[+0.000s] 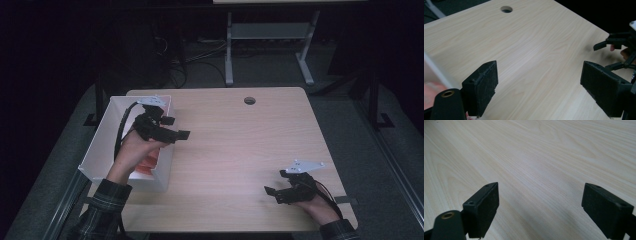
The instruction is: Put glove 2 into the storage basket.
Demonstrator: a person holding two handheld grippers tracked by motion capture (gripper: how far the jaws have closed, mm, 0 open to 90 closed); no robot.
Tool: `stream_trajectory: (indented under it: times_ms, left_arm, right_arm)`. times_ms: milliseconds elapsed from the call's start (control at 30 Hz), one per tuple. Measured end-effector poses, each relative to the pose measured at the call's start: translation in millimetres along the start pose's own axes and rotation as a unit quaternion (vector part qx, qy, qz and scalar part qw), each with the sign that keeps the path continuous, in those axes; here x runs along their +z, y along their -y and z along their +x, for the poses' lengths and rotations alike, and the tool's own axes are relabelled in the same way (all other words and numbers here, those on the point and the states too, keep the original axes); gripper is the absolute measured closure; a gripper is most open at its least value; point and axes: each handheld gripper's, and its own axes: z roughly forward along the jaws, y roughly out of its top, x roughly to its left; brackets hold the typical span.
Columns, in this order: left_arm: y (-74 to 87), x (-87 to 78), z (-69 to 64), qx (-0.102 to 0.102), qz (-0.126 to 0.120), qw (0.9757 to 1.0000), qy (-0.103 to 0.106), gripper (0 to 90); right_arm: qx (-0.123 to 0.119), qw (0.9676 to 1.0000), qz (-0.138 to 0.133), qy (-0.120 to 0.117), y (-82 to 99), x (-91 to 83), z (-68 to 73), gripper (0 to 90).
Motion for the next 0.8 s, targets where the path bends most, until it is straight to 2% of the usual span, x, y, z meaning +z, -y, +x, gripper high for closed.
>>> stream_trajectory:
  times_ms: [267, 467, 500, 800]
  left_arm:
    - [-0.3, 20.9, -30.2, 0.020, 0.001, 0.9998, 0.003, 14.1]
    - [9.0, 38.1, -49.4, 0.036, 0.005, 0.9993, 0.011, 14.2]
    - [10.8, 41.5, -52.5, 0.034, 0.005, 0.9993, 0.013, 14.2]
    - [30.8, 66.7, -68.0, 0.047, 0.016, 0.9986, 0.015, 14.4]
  right_arm:
    - [-0.001, 1.0000, -0.001, 0.000, -0.2, 0.0, 0.6, 14.1]
    - [-0.002, 1.0000, 0.000, -0.002, 0.2, -0.3, 0.9, 14.1]
    - [-0.003, 1.0000, 0.000, -0.002, 0.3, -0.4, 0.7, 14.1]
    - [-0.004, 1.0000, 0.000, -0.001, 0.4, -0.1, 1.3, 14.1]
